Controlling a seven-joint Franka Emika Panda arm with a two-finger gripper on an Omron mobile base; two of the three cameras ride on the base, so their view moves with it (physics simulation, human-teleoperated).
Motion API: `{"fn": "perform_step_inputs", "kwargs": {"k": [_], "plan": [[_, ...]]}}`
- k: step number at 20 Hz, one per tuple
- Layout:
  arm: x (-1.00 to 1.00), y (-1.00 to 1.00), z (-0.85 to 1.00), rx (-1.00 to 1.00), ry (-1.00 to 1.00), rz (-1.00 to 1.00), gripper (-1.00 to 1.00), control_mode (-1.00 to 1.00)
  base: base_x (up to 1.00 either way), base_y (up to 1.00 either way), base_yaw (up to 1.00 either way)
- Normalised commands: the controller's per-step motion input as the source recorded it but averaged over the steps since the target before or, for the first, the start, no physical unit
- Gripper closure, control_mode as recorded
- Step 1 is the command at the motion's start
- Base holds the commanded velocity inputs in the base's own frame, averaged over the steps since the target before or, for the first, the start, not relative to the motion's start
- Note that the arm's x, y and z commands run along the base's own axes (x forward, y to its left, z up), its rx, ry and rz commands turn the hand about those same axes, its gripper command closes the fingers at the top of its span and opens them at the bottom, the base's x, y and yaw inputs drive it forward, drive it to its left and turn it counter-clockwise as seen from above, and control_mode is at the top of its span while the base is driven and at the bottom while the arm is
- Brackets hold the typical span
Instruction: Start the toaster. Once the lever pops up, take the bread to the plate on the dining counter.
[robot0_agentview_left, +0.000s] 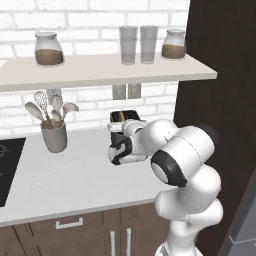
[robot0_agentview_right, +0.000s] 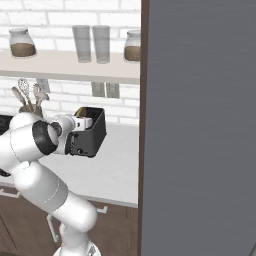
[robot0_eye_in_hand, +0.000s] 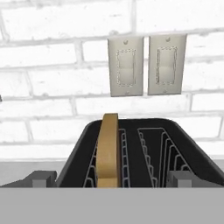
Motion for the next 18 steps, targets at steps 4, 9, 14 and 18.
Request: {"fn": "perform_step_inputs", "kwargs": {"k": [4,9,14,18], "plan": [[0.09,0.04,-0.22,0.0,0.0,0.0,-1.0,-1.0,0.0,0.0,0.0],[0.22,0.0,-0.01,0.0,0.0,0.0,-1.0,-1.0,0.0,0.0,0.0],[0.21,0.02,-0.01,0.0,-0.01,0.0,1.0,-1.0,0.0,0.0,0.0],[0.1,0.01,-0.03,0.0,0.0,0.0,1.0,-1.0,0.0,0.0,0.0]]}}
